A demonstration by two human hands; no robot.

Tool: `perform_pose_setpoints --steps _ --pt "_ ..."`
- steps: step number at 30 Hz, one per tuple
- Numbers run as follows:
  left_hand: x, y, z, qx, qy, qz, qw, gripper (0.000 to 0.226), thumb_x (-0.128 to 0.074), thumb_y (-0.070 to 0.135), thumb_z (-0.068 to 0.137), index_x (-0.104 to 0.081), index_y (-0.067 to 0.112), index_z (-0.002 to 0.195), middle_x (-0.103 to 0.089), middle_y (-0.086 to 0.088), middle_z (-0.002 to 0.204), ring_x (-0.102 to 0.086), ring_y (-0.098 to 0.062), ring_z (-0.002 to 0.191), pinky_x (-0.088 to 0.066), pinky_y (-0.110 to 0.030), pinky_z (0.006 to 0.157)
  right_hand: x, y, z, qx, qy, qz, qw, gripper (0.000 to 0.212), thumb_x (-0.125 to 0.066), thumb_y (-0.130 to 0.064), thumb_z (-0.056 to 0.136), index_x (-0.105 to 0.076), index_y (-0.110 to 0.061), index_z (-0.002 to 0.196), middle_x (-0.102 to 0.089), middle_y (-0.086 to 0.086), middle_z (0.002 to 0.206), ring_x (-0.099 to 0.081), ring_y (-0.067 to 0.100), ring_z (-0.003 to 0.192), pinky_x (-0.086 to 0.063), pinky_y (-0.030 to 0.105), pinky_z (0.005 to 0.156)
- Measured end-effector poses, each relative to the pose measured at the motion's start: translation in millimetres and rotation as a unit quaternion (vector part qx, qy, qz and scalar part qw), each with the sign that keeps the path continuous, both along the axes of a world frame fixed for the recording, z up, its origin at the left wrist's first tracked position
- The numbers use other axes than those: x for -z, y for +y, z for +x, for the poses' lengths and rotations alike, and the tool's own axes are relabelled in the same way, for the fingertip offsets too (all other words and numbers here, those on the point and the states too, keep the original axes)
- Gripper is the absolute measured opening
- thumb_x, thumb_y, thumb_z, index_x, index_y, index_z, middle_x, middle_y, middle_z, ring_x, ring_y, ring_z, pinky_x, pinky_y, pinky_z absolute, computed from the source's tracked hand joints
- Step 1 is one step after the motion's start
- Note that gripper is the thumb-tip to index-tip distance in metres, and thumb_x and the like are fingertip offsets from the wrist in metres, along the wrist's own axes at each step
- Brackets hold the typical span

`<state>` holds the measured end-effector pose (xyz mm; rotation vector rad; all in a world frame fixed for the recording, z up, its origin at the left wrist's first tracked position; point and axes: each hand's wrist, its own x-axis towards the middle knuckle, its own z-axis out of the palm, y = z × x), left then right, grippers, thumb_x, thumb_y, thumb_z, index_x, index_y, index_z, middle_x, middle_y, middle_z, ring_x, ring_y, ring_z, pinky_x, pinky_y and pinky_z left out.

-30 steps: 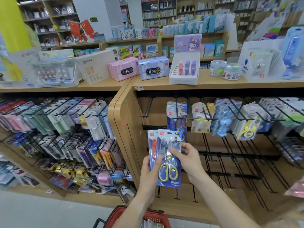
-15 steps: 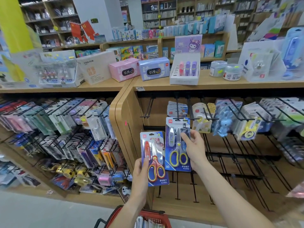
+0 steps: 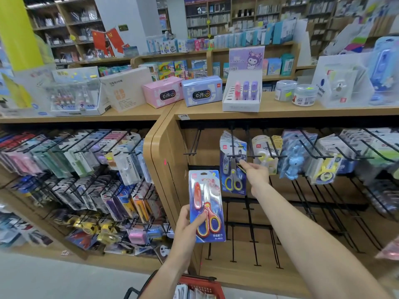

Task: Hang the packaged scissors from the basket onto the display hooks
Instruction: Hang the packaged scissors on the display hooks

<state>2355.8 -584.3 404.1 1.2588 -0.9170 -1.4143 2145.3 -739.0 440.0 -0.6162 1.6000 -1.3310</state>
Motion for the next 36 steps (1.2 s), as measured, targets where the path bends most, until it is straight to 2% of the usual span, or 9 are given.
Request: perform_pose_setpoints --steps 3,5,9,13,16,19,26,31,36 --pt "-1.7 -4.3 -3.9 0.043 -0.019 -0.018 0.999 0.034 -0.070 0.023 0.099 -0.054 0.016 0.128 -0.077 -0.006 0.121 -0.076 -0.028 0.108 -0.062 -0.044 0.091 2.0 26.5 -0.1 0.034 0.073 -0.019 0.997 0.048 -0.080 -0.032 0.091 -0.062 -0.011 0.130 -0.064 0.002 0.124 -0.058 0.021 0.117 -0.043 0.033 0.096" --pt "-2.2 -7.1 -9.7 0.074 -0.029 -0.023 0.997 0.036 -0.070 0.025 0.099 -0.052 0.017 0.129 -0.077 -0.005 0.121 -0.076 -0.028 0.110 -0.061 -0.047 0.095 7.8 56.7 4.5 0.013 0.029 -0.064 0.997 0.038 -0.077 -0.030 0.094 -0.061 -0.015 0.125 -0.067 -0.003 0.119 -0.065 0.019 0.111 -0.047 0.031 0.091" --pt "-4.5 -14.8 -29.0 0.116 -0.029 -0.035 0.992 0.037 -0.070 0.024 0.100 -0.052 0.018 0.131 -0.077 -0.005 0.120 -0.076 -0.027 0.109 -0.063 -0.040 0.090 13.0 100.8 15.4 -0.134 -0.026 -0.082 0.987 0.039 -0.077 -0.037 0.091 -0.060 -0.019 0.121 -0.078 0.000 0.107 -0.078 0.015 0.094 -0.060 0.033 0.076" --pt "-10.2 -26.5 -46.5 0.124 -0.021 -0.042 0.991 0.038 -0.070 0.025 0.100 -0.052 0.018 0.132 -0.077 -0.006 0.122 -0.076 -0.028 0.109 -0.064 -0.036 0.088 4.2 98.3 12.5 -0.136 -0.013 -0.104 0.985 0.030 -0.077 -0.027 0.093 -0.060 -0.018 0.116 -0.080 0.000 0.103 -0.079 0.017 0.088 -0.061 0.031 0.067" --pt "-14.5 -35.2 -54.8 0.118 -0.018 -0.039 0.992 0.040 -0.072 0.029 0.099 -0.053 0.021 0.133 -0.077 -0.006 0.122 -0.076 -0.027 0.110 -0.063 -0.040 0.093 -4.7 87.1 9.5 -0.132 0.000 -0.111 0.985 0.029 -0.077 -0.025 0.093 -0.060 -0.018 0.115 -0.079 0.000 0.098 -0.079 0.016 0.084 -0.061 0.028 0.064" --pt "-14.3 -41.0 -57.1 0.115 -0.022 -0.037 0.992 0.041 -0.073 0.031 0.097 -0.053 0.023 0.133 -0.076 -0.006 0.123 -0.076 -0.027 0.110 -0.061 -0.044 0.096 -5.0 81.1 8.1 -0.129 0.016 -0.112 0.985 0.029 -0.077 -0.025 0.093 -0.060 -0.019 0.116 -0.079 0.000 0.101 -0.078 0.014 0.084 -0.061 0.028 0.065" --pt "-5.6 -39.5 -51.8 0.129 -0.029 -0.041 0.990 0.042 -0.072 0.030 0.098 -0.053 0.020 0.133 -0.075 -0.006 0.125 -0.075 -0.028 0.113 -0.060 -0.048 0.100 7.9 88.7 4.9 -0.142 0.010 -0.132 0.981 0.034 -0.078 -0.030 0.091 -0.058 -0.023 0.118 -0.078 -0.001 0.105 -0.078 0.017 0.090 -0.064 0.038 0.075" --pt "-13.2 -50.5 -58.3 0.110 -0.030 -0.050 0.992 0.039 -0.073 0.029 0.098 -0.054 0.021 0.131 -0.077 -0.004 0.122 -0.076 -0.025 0.110 -0.062 -0.042 0.095 2.5 73.1 5.0 -0.134 0.019 -0.139 0.981 0.037 -0.078 -0.033 0.092 -0.057 -0.023 0.121 -0.077 -0.003 0.106 -0.078 0.014 0.091 -0.064 0.037 0.077" --pt "-10.3 -59.4 -62.5 0.072 -0.060 -0.051 0.994 0.040 -0.071 0.029 0.099 -0.051 0.026 0.134 -0.073 -0.001 0.125 -0.074 -0.015 0.112 -0.062 -0.028 0.088 3.6 56.3 5.6 -0.158 0.029 -0.141 0.977 0.034 -0.076 -0.026 0.094 -0.058 -0.018 0.121 -0.078 0.001 0.108 -0.078 0.015 0.093 -0.064 0.037 0.079"
